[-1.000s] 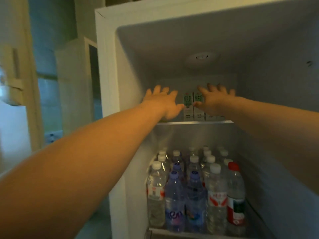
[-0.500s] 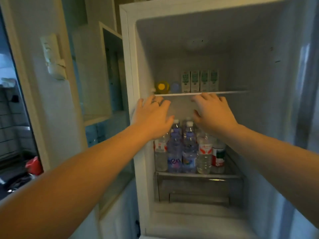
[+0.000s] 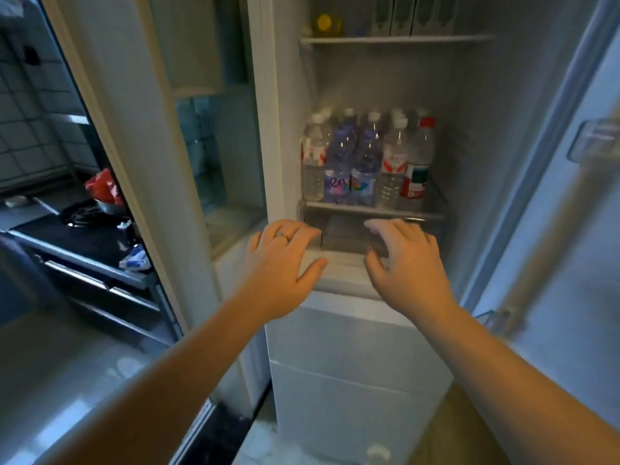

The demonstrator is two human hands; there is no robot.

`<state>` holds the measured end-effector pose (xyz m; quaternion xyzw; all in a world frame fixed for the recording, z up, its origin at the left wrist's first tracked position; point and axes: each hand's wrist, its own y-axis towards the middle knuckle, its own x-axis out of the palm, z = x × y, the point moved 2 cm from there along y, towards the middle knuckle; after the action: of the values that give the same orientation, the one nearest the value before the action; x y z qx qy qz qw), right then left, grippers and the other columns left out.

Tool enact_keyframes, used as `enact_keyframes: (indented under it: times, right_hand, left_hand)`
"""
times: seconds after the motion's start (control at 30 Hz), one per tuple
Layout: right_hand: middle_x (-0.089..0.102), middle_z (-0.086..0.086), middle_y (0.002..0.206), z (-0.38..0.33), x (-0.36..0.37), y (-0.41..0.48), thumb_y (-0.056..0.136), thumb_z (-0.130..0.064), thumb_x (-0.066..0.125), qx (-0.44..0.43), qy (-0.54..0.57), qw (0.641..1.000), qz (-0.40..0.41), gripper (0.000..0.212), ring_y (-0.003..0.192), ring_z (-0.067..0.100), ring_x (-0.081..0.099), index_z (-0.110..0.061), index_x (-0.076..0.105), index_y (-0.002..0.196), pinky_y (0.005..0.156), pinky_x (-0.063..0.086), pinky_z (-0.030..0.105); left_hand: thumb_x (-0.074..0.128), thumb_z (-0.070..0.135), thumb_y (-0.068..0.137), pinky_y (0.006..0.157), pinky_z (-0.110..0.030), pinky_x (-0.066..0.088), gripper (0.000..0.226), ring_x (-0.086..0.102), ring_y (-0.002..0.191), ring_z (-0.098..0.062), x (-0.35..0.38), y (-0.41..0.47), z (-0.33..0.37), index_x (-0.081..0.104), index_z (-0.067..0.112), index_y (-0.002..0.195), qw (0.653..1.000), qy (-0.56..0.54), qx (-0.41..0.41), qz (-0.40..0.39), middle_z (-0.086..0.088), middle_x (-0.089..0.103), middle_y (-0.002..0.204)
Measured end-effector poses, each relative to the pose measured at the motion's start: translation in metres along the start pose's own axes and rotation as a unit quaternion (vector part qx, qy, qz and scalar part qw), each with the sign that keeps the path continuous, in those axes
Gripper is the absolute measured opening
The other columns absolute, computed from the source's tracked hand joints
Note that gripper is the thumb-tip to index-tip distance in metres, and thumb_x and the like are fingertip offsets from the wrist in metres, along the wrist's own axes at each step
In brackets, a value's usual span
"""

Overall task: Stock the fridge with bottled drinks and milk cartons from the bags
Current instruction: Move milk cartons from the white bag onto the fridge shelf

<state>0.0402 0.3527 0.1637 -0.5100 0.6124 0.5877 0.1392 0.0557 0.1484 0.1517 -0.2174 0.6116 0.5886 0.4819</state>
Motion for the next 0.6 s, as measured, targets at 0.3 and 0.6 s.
enact_keyframes:
  times: [0.3, 0.6]
  right_hand:
    - [0.051, -0.003, 0.133, 0.04, 0.001, -0.196, 0.093, -0.033, 0.054, 0.018, 0.049, 0.985, -0.164, 0.046, 0.125, 0.02, 0.041, -0.024, 0.048, 0.137, 0.103, 0.031, 0.038]
    - [0.026, -0.003, 0.154, 0.096, -0.047, -0.378, 0.096, -0.04, 0.046, 0.037, 0.032, 0.949, -0.312, 0.058, 0.143, 0.021, 0.018, -0.028, 0.028, 0.15, 0.113, 0.019, 0.042]
  left_hand:
    - [0.036, 0.058, 0.096, 0.113, -0.042, 0.025, 0.054, 0.03, 0.14, -0.02, 0.076, -0.179, 0.102, 0.044, 0.027, 0.139, 0.979, -0.075, -0.165, -0.092, 0.004, 0.043, 0.147]
    - [0.016, 0.073, 0.092, 0.116, -0.039, 0.0, 0.07, -0.001, 0.152, -0.019, 0.12, -0.333, 0.245, 0.02, 0.039, 0.153, 0.94, -0.08, -0.253, -0.216, 0.008, 0.009, 0.165]
